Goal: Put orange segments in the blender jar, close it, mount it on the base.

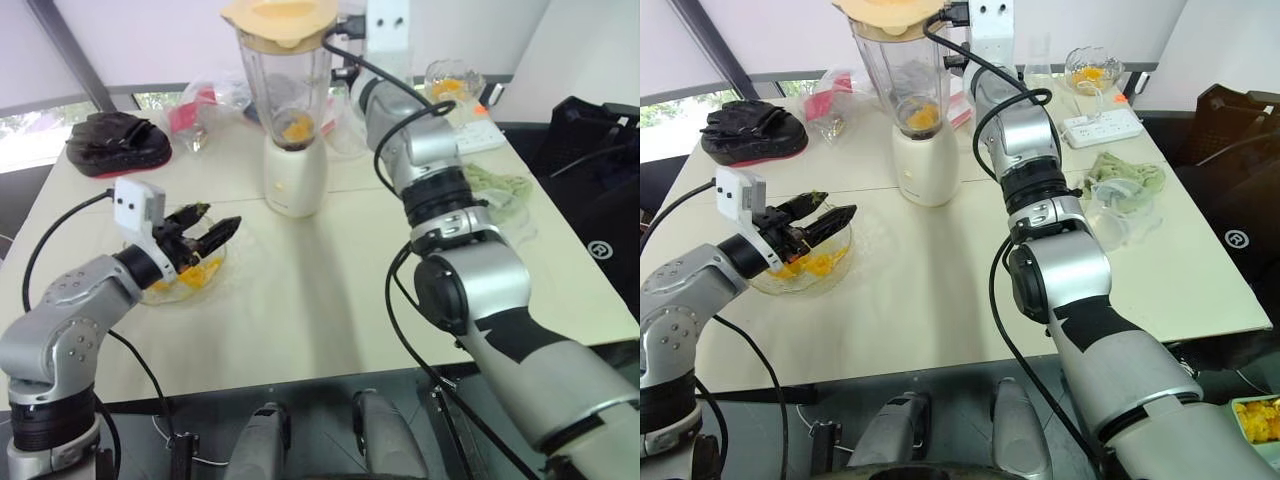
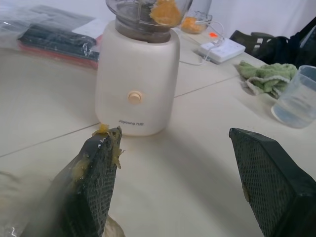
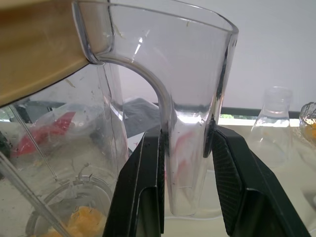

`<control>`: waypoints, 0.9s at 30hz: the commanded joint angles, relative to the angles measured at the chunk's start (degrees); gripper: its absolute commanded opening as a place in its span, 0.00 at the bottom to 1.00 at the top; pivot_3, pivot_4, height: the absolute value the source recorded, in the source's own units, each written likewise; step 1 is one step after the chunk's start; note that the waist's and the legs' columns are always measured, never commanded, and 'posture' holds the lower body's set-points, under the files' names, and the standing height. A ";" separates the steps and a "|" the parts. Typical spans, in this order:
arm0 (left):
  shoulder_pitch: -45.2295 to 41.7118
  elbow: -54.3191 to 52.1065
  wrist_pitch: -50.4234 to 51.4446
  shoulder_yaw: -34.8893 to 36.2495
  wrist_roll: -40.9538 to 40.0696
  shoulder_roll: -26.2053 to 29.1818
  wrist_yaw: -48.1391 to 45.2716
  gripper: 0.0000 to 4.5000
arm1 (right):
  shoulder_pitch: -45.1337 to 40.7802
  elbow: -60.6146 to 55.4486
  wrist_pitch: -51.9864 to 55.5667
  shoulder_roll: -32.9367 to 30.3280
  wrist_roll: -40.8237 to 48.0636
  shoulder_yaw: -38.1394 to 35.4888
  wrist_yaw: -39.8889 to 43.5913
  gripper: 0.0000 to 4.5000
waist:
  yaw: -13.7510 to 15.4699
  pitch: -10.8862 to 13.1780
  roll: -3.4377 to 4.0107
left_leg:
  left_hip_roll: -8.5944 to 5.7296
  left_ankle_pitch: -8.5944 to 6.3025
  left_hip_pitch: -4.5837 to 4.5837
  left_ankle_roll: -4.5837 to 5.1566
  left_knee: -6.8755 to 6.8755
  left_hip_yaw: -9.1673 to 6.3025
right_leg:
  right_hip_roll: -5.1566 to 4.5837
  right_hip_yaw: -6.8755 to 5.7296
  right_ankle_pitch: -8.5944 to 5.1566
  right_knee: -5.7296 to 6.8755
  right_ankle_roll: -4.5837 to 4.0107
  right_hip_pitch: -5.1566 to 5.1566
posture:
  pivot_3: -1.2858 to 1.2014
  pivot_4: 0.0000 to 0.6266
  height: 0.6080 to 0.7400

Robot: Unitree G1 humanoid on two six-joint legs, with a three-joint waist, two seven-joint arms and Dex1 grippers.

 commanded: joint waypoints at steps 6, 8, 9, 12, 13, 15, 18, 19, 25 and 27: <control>-0.19 -1.62 -1.58 -0.08 -0.76 0.47 0.46 0.81 | -3.08 -0.44 -0.50 -0.35 -0.31 0.34 0.22 0.17 | 0.12 0.00 0.00 | 0.00 0.06 0.01 -0.04 0.01 0.00 | 0.01 0.00 0.03 0.01 -0.05 0.01 | 0.52 0.24 1.00; -0.49 -1.10 -1.77 -0.20 -0.54 0.49 0.50 0.81 | -2.87 -0.66 0.39 -0.30 -0.36 0.38 0.28 0.17 | 0.13 0.00 0.00 | 0.00 0.06 0.00 -0.04 0.00 -0.01 | 0.01 0.00 0.03 0.00 -0.05 0.00 | 0.52 0.24 1.00; -0.59 -0.95 -1.82 -0.22 -0.50 0.50 0.53 0.81 | -2.80 -0.77 0.61 -0.27 -0.40 0.38 0.27 0.17 | 0.12 0.00 0.00 | 0.00 0.06 0.00 -0.04 -0.01 -0.01 | 0.01 0.00 0.03 0.00 -0.05 0.00 | 0.52 0.24 1.00; -0.65 -0.84 -1.97 -0.39 -0.40 0.49 0.47 0.81 | -2.12 -1.12 1.40 0.01 -0.42 0.32 -0.14 0.17 | 0.14 0.00 0.00 | 0.00 0.06 -0.02 -0.04 -0.05 -0.01 | 0.00 0.00 0.03 -0.03 -0.04 -0.01 | 0.52 0.24 1.00; -0.69 -0.79 -2.06 -0.54 -0.30 0.45 0.50 0.81 | -1.62 -1.19 1.52 0.25 -0.45 0.32 -0.41 0.17 | 0.14 0.00 0.00 | 0.00 0.06 -0.02 -0.04 -0.06 -0.01 | 0.00 0.00 0.03 -0.04 -0.05 -0.01 | 0.52 0.24 1.00; -0.79 -0.72 -2.18 -0.78 -0.20 0.36 0.70 0.81 | -0.55 -1.16 1.40 0.58 -0.84 0.65 -0.88 0.17 | 0.14 0.00 0.00 | 0.00 0.06 -0.02 -0.05 -0.07 -0.01 | 0.00 0.00 0.03 -0.05 -0.05 -0.01 | 0.52 0.24 1.00; -1.10 -0.94 -2.03 -1.19 -0.29 0.19 1.33 0.81 | 1.56 -1.09 1.62 0.78 -1.45 1.22 -1.13 0.17 | 0.15 -0.01 -0.01 | 0.00 0.06 -0.01 -0.04 -0.06 0.00 | 0.00 0.00 0.03 -0.05 -0.05 0.01 | 0.52 0.24 1.00; -1.20 -0.95 -2.02 -1.32 -0.32 0.19 1.50 0.81 | 2.09 -1.17 1.83 0.82 -1.54 1.31 -1.15 0.17 | 0.15 -0.01 -0.01 | 0.00 0.06 0.00 -0.04 -0.05 -0.01 | 0.00 0.00 0.03 -0.04 -0.04 0.01 | 0.52 0.24 1.00; -1.78 -0.97 -1.84 -1.93 -0.67 0.37 2.28 0.81 | 3.71 -2.15 2.91 0.74 -1.79 1.47 -1.38 0.17 | 0.15 -0.02 -0.01 | 0.00 0.07 0.06 -0.05 -0.01 -0.01 | 0.01 0.00 0.03 0.01 -0.05 0.07 | 0.52 0.24 1.00; -1.98 -0.90 -1.76 -2.13 -0.66 0.49 2.28 0.81 | 3.79 -2.43 3.15 0.74 -1.71 1.50 -1.12 0.17 | 0.15 -0.02 -0.02 | 0.00 0.07 0.06 -0.05 -0.01 -0.01 | 0.01 0.00 0.03 0.01 -0.05 0.07 | 0.52 0.24 1.00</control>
